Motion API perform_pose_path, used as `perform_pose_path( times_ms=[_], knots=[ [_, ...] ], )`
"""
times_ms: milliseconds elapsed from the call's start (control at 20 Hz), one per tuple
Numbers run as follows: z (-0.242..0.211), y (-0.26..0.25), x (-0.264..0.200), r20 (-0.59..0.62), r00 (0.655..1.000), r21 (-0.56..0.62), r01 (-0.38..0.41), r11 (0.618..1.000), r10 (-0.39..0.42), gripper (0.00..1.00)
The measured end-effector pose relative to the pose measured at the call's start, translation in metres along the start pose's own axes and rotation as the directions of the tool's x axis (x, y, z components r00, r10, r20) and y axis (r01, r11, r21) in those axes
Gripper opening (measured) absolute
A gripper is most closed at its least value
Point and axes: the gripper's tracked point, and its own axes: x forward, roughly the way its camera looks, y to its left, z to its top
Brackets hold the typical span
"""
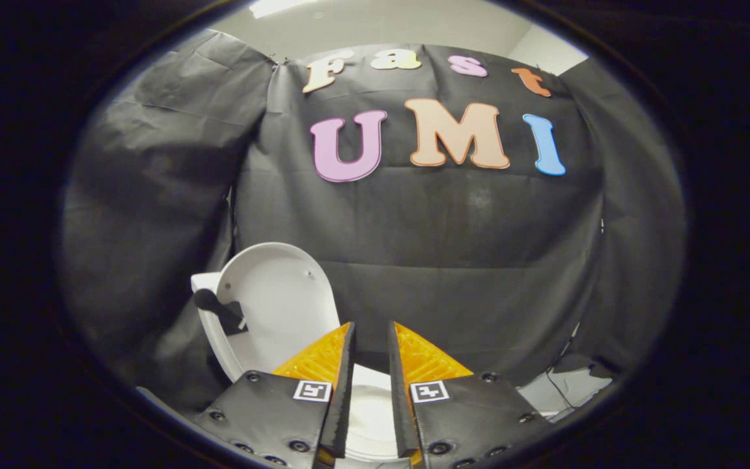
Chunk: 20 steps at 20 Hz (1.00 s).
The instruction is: Open the toilet lid.
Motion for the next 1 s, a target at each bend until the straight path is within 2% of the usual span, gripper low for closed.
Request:
perform_pose_path(
  times_ms=[300,400,800,1000],
  knots=[
    [-0.056,-0.023,-0.026,-0.170,0.984,-0.048,-0.053,0.997,0.044,0.30],
    [-0.068,-0.030,-0.035,-0.201,0.979,-0.056,-0.045,0.997,0.033,0.30],
    [-0.066,-0.068,-0.066,-0.159,0.986,-0.025,0.055,0.998,-0.058,0.30],
    [-0.059,-0.066,-0.069,-0.123,0.991,-0.002,0.049,0.999,-0.049,0.31]
  ],
)
